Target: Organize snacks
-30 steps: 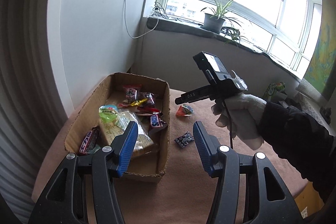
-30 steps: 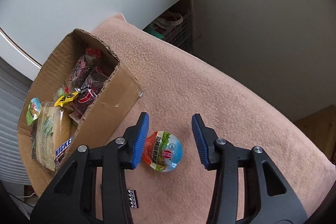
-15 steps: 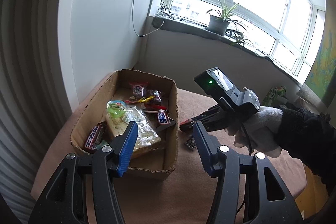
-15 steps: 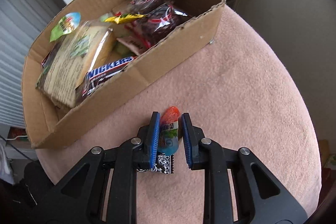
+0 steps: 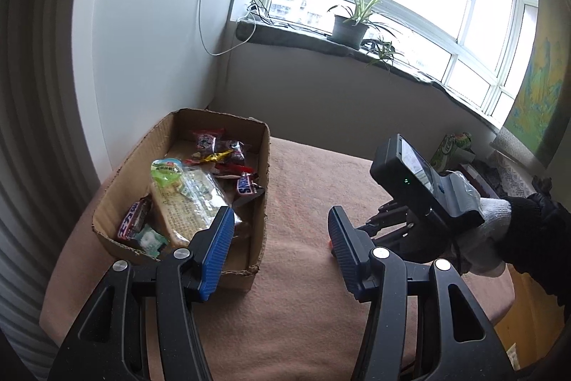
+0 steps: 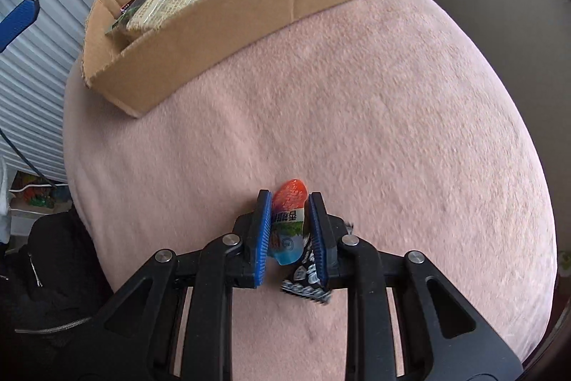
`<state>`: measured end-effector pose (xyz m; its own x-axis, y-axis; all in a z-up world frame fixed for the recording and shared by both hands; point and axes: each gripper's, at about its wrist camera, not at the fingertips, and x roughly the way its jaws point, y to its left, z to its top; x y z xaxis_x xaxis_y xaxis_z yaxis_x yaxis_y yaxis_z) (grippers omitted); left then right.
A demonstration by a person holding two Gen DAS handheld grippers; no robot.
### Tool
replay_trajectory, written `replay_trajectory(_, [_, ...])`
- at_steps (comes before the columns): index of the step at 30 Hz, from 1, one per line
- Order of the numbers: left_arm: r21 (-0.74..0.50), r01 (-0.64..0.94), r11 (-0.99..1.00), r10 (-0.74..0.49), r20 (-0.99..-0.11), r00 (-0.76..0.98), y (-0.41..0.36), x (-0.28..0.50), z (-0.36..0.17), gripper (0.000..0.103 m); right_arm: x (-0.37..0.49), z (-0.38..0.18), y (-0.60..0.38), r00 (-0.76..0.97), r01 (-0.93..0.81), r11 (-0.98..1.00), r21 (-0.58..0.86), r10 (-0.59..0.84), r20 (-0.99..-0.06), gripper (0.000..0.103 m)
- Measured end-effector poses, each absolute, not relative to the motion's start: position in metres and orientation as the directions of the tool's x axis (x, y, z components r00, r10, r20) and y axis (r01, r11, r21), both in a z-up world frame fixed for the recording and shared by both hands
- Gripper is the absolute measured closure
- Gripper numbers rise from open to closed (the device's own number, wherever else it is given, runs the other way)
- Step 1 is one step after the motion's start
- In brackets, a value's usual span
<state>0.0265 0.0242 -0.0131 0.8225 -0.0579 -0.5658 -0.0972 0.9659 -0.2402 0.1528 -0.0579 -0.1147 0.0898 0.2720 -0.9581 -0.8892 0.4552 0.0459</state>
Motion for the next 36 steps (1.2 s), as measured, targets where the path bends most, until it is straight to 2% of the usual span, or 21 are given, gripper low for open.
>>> replay_trajectory(10, [-0.218,0.067,0.974,-0.193,-0.627,0.755,-0.037,0.061,-0.038,0.049,0.131,-0.112,-0.168,0.11,-0.8,0.588,0.122,0.343,-0.933,0.081])
replay_trajectory(14, [-0.203,0.156,0.967,-0.252,-0.658,0.71,-0.064,0.084,-0.049,0.049,0.122,-0.111,-0.209,0.157,-0.77,0.63,0.101,0.341,-0.927,0.079])
replay_trajectory(15, [-0.198,0.173,0.965,-0.262,-0.663,0.701,-0.07,0.089,-0.051,0.049,0.121,-0.11,-0.218,0.171,-0.755,0.649,0.097,0.337,-0.926,0.074])
replay_trajectory(16, [-0.192,0.203,0.96,-0.279,-0.668,0.69,-0.077,0.095,-0.054,0.049,0.122,-0.108,-0.224,0.196,-0.739,0.669,0.077,0.324,-0.925,0.052])
replay_trajectory(17, [-0.174,0.228,0.958,-0.284,-0.679,0.677,-0.084,0.1,-0.057,0.049,0.123,-0.102,-0.221,0.24,-0.722,0.691,0.034,0.296,-0.925,0.035])
replay_trajectory(19, [-0.138,0.286,0.948,-0.297,-0.702,0.647,-0.099,0.111,-0.063,0.049,0.121,-0.098,-0.233,0.299,-0.694,0.719,-0.016,0.268,-0.916,0.034])
replay_trajectory(25, [-0.045,0.407,0.912,-0.3,-0.751,0.589,-0.132,0.14,-0.085,0.049,0.104,-0.083,-0.264,0.358,-0.643,0.766,0.032,0.337,-0.871,0.034])
replay_trajectory(32, [-0.013,0.469,0.883,-0.306,-0.774,0.554,-0.157,0.155,-0.101,0.05,0.104,-0.092,-0.258,0.411,-0.605,0.795,0.052,0.367,-0.834,0.034])
replay_trajectory(36, [0.01,0.483,0.876,-0.291,-0.787,0.544,-0.164,0.16,-0.107,0.058,0.102,-0.103,-0.248,0.401,-0.608,0.791,0.064,0.375,-0.836,0.038])
